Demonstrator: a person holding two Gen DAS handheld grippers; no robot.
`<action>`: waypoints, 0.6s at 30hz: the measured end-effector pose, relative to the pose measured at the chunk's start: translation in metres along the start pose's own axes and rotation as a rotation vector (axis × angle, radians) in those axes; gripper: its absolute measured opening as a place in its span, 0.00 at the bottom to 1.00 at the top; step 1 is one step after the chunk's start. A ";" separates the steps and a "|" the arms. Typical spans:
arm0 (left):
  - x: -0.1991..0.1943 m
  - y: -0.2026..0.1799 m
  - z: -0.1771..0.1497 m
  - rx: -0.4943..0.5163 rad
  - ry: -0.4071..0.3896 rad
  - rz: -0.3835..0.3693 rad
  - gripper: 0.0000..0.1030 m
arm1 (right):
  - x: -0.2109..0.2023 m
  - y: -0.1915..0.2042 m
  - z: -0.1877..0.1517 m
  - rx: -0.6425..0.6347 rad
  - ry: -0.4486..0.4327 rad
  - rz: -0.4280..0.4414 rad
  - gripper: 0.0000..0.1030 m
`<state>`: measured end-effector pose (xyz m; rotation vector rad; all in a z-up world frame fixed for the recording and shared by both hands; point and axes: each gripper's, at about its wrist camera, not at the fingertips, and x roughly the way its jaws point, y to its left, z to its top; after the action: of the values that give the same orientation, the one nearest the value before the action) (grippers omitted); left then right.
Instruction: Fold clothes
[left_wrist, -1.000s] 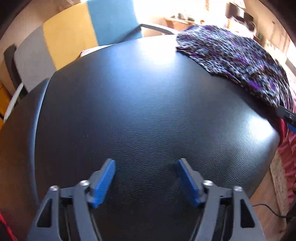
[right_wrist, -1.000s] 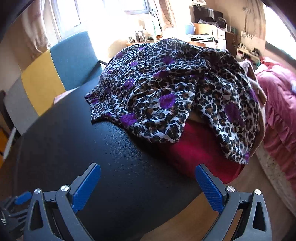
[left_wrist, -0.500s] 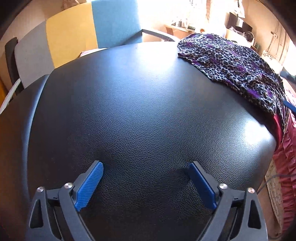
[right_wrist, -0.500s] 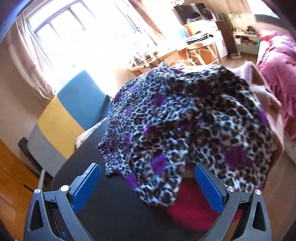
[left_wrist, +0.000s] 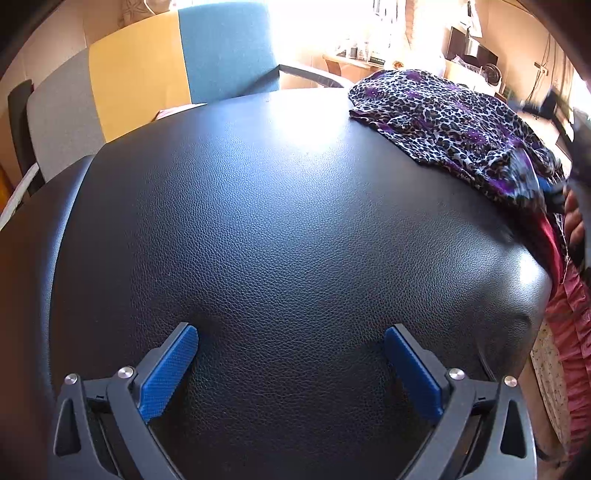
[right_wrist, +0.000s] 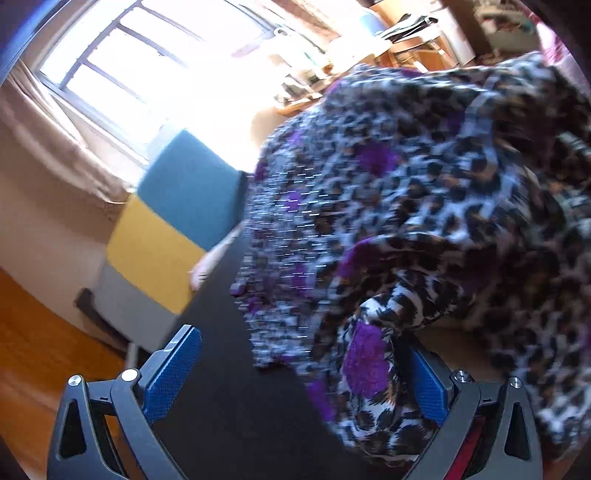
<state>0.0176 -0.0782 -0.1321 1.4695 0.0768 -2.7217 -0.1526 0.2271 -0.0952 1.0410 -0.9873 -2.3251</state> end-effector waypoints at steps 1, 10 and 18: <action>0.000 0.000 0.000 0.000 -0.001 0.000 1.00 | 0.008 0.007 -0.003 0.002 0.028 0.077 1.00; 0.001 0.004 0.000 -0.002 0.000 -0.003 1.00 | 0.015 0.018 -0.028 -0.002 0.149 0.210 1.00; 0.000 0.005 -0.001 0.001 -0.012 0.002 1.00 | -0.064 -0.046 0.005 0.101 -0.022 0.105 1.00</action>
<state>0.0187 -0.0831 -0.1327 1.4520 0.0738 -2.7286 -0.1185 0.2981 -0.0962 0.9785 -1.1496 -2.2268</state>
